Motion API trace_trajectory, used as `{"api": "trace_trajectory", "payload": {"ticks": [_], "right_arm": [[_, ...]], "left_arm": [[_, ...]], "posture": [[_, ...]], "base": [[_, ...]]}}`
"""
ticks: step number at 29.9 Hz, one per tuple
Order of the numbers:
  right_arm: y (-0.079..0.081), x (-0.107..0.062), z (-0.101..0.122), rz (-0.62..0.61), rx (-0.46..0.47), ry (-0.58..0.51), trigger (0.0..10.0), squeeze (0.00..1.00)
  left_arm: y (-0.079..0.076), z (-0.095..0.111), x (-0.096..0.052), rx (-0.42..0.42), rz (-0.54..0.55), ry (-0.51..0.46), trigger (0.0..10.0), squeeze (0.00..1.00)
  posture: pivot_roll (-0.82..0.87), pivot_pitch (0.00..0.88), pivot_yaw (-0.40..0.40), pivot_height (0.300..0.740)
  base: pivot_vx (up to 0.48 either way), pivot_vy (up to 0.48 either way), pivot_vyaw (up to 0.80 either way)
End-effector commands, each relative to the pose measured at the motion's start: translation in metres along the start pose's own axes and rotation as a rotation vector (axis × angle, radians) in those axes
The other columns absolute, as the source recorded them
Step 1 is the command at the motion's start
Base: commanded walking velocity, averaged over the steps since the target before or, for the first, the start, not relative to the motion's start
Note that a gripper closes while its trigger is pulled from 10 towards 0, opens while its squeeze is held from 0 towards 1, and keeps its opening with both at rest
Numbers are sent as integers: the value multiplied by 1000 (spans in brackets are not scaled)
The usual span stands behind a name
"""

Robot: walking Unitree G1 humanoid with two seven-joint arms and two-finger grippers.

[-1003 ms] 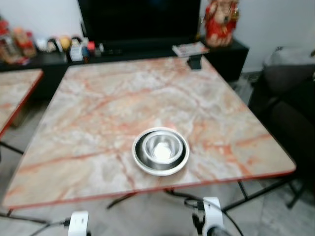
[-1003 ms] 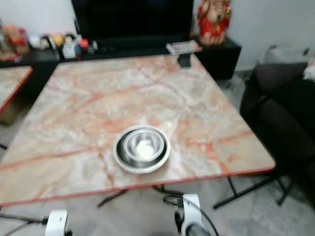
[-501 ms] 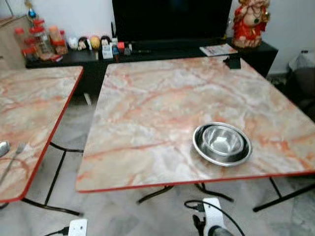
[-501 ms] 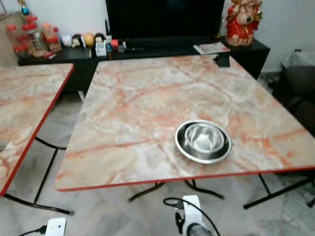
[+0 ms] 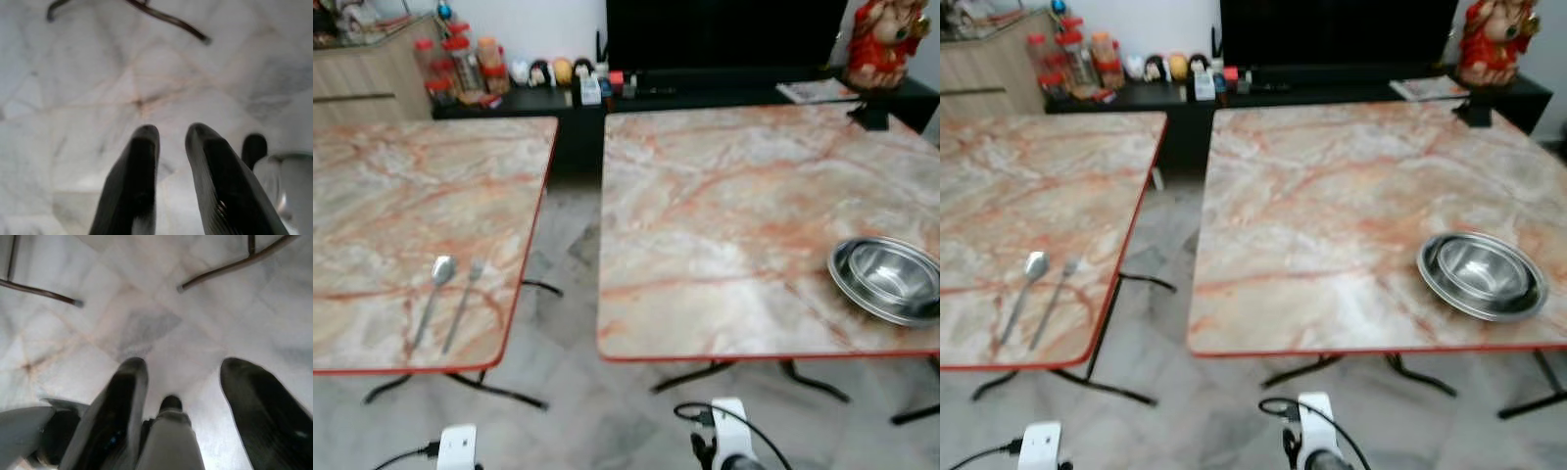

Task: Setting the table

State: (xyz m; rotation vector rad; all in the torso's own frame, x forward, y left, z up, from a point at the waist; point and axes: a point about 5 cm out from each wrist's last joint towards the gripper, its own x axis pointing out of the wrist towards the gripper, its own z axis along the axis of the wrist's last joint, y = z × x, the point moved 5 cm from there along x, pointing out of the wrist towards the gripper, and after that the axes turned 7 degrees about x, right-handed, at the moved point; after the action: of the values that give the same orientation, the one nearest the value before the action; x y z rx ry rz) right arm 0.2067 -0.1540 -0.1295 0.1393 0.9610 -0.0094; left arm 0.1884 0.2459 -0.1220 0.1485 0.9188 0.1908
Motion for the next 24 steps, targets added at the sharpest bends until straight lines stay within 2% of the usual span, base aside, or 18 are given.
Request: {"api": "trace_trajectory", "payload": {"ticks": [1,3,10,13,17,24], "right_arm": [[13,1,1,23,11,-5,10000,0],[19,1,-1,31,12,0,10000,0],[16,1,0,24,29,-9,10000,0],[-1,1,6,-24,18,-27,10000,0],[-4,1,12,-31,50,-49,10000,0],[-5,1,15,-30,48,-58,10000,0]], "left_arm": [[19,-3,-1,-11,43,5,10000,0],[25,-8,-2,-6,56,16,10000,0],[25,-7,-2,2,52,16,10000,0],[12,-1,0,3,26,10,10000,0],[6,5,2,3,14,1,10000,0],[-3,16,4,9,-9,-19,10000,0]], "posture": [[68,0,60,732],[62,0,74,732],[60,0,61,732],[37,0,55,732],[19,0,56,732],[1,0,51,732]], "base": [[0,480,0],[0,480,0],[0,480,0],[0,480,0],[0,480,0],[0,480,0]]}}
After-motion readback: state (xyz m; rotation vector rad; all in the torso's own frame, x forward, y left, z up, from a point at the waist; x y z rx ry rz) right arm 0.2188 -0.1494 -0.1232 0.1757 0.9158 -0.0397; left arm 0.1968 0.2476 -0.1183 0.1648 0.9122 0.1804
